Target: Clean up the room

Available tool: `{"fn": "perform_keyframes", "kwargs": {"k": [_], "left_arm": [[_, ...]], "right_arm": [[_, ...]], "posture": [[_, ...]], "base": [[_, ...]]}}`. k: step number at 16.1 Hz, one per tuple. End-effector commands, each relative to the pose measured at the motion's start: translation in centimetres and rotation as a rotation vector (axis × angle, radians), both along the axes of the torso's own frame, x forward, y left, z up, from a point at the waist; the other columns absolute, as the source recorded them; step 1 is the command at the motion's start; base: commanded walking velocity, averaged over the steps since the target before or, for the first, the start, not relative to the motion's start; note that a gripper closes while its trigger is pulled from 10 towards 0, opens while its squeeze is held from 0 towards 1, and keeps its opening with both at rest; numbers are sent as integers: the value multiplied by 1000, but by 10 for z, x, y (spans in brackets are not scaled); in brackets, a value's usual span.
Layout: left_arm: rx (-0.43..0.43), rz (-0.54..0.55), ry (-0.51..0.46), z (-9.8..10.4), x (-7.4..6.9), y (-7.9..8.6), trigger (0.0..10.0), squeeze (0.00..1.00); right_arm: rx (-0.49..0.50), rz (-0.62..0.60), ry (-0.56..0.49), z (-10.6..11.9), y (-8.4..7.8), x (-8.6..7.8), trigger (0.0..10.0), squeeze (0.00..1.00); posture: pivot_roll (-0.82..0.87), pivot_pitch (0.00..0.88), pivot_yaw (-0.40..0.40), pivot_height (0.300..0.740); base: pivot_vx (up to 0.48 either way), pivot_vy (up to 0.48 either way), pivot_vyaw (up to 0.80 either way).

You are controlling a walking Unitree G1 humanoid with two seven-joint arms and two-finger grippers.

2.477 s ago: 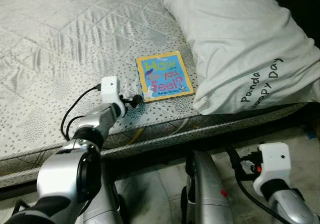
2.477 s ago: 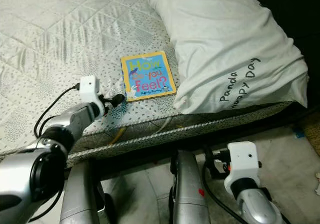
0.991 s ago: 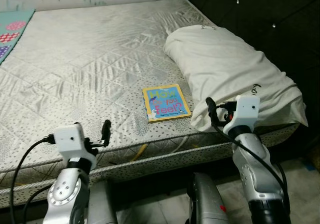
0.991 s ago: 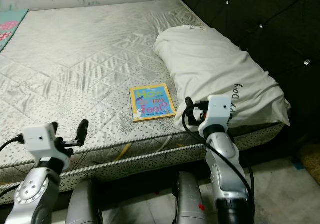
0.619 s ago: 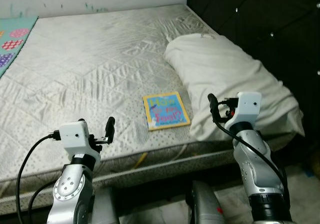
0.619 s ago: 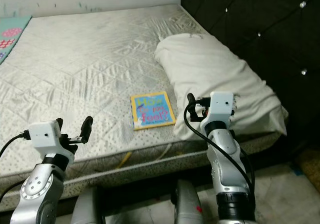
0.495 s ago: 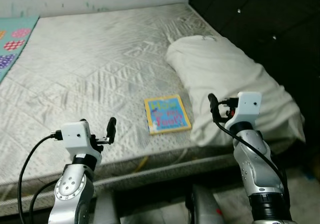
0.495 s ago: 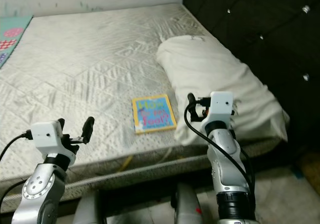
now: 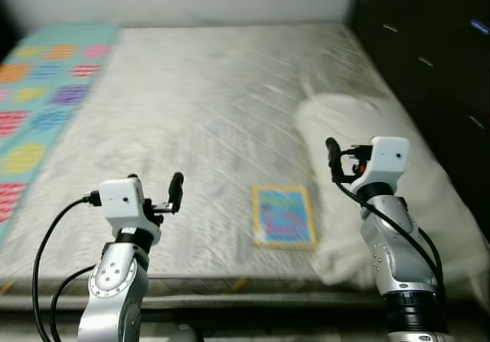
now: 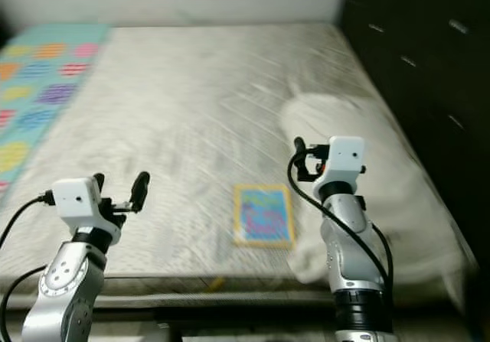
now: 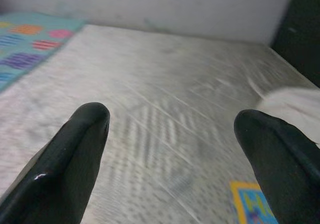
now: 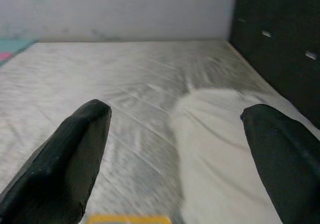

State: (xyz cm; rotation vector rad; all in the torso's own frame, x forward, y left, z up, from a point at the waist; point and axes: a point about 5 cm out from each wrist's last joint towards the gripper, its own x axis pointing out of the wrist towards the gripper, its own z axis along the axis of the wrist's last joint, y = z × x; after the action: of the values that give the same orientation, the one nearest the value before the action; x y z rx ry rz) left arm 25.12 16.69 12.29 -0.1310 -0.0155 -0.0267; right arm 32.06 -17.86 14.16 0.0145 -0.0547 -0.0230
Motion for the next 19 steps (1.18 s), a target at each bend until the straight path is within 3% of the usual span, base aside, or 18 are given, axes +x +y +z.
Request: {"fn": "perform_keyframes", "kwargs": {"k": [1,9,16,19], "left_arm": [[4,7,15,-2,-1,2,10000,0],[-48,-22,47,-8,-3,-5,10000,0],[-24,-59,55,-9,-3,-12,10000,0],[-76,-45,51,-8,-2,-11,10000,0]], "right_arm": [[5,-3,2,0,1,1,10000,0],[-23,-31,9,-4,-3,-3,10000,0],[12,19,38,-16,18,-14,10000,0],[14,25,43,-17,17,-13,10000,0]], "posture": [[-71,0,11,740],[-65,0,8,740],[-64,0,5,740],[-63,0,1,740]], "base": [[0,0,0],[0,0,0],[0,0,0],[0,0,0]]}}
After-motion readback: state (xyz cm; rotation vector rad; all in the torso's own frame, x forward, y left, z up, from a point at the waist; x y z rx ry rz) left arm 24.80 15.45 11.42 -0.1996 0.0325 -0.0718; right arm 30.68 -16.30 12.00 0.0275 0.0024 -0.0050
